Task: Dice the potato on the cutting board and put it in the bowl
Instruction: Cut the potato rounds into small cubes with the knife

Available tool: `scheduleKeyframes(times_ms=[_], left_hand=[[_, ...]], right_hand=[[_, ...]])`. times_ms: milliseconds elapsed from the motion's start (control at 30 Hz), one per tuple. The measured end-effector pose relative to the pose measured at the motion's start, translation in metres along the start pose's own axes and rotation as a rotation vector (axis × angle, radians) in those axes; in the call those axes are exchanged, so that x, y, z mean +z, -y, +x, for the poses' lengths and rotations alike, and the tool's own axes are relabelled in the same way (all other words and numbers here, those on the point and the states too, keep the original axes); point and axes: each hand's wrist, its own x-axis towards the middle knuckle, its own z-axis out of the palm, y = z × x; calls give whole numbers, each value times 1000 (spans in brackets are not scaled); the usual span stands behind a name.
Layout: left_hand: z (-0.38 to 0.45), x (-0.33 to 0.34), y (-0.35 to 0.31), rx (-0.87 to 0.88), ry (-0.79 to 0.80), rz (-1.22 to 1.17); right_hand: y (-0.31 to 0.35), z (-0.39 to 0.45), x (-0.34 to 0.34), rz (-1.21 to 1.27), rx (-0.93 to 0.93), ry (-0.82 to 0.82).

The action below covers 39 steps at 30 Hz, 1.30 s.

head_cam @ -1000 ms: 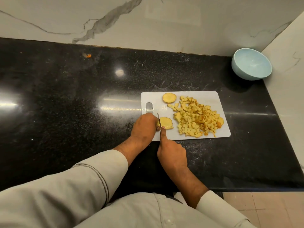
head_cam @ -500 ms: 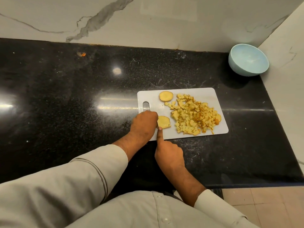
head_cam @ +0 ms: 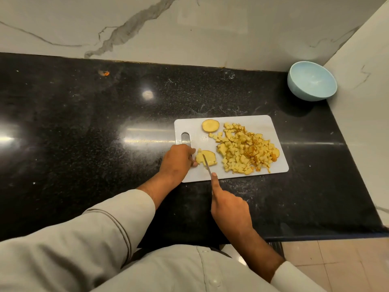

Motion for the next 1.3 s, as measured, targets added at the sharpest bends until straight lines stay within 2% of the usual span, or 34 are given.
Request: scheduleKeyframes(times_ms=[167,400,667,867,1000,1167,1300], left_hand=[[-9,-1,4,-2,-13,-81],[-13,1,1,-18,-36,-2],[-12,0,-4,-10,-24,100],[-4,-4,-13,-26,64,294],[14,-7,-30,-44,26,454],[61,-8,-55,113,-25,391],[91,-10,-66,274,103,541]], right_hand=[[15,18,0,-49,-55,-16],[17,30,6,-69,-62,-31],[-10,52,0,-80,1,-56],[-33,62,-10,3,76,-79],[-56,65,-19,52,118,-90],[-49,57,-23,36,40,-89],[-28,56,-19,0,-68,-63]])
